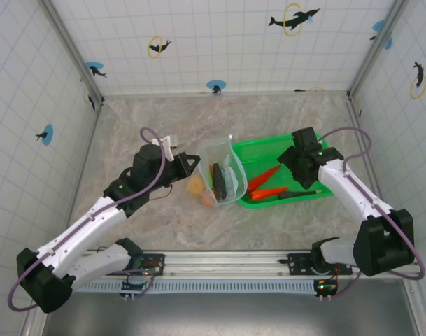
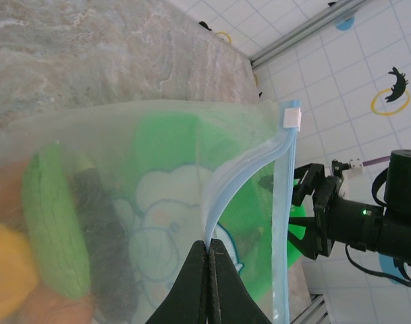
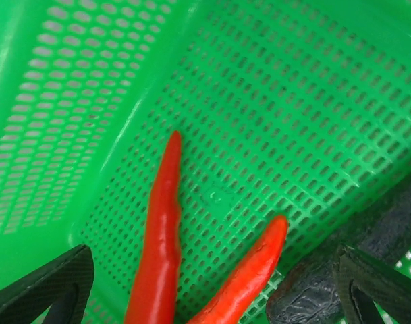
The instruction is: Place the food in the zip-top bag and seal the zipper
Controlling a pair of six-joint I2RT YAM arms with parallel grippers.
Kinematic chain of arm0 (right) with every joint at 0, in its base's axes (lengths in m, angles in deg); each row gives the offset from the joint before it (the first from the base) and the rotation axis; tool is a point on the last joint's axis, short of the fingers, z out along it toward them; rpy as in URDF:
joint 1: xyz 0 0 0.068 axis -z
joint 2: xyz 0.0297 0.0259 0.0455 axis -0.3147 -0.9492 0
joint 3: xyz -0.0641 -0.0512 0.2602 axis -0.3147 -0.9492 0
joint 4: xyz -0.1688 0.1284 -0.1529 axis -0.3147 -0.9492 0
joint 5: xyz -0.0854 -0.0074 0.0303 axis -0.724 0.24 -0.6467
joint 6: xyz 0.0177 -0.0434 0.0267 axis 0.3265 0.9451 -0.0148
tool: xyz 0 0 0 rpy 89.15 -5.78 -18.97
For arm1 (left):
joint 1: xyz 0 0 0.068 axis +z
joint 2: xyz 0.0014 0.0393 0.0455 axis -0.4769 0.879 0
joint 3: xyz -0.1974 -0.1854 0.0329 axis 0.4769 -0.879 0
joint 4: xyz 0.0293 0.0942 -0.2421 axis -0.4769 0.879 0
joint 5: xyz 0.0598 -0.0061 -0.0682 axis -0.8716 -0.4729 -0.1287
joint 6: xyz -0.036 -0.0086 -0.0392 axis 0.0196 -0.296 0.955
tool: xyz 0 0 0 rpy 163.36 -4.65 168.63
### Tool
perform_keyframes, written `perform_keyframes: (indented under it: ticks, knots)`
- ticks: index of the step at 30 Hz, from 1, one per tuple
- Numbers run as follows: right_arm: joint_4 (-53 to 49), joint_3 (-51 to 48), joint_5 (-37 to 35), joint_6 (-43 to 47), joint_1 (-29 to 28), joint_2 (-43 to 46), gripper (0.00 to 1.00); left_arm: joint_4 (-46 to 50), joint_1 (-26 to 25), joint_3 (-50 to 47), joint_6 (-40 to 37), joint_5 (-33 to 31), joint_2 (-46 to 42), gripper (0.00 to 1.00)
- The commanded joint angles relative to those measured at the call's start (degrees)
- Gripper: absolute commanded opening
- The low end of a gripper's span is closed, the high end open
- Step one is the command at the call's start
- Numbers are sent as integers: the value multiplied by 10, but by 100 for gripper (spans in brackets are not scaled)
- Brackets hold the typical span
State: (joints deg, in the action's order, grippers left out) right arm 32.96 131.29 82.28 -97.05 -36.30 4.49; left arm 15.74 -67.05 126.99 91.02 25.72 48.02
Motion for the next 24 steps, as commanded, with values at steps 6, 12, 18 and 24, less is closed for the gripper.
perform_keyframes:
  ticks: [6, 12, 18, 24]
  knots:
    - [-74, 53, 2, -110, 33, -121, 100, -7, 1, 10, -26, 24, 19, 0]
    - [-106, 64, 23, -134, 42, -180, 100, -20, 1, 4, -22, 36, 33, 0]
    - [-133, 69, -3, -145, 44, -186, 100, -33, 1, -3, -21, 39, 32, 0]
    - [-82, 21, 13, -151, 51, -199, 100, -30, 1, -7, -18, 35, 22, 0]
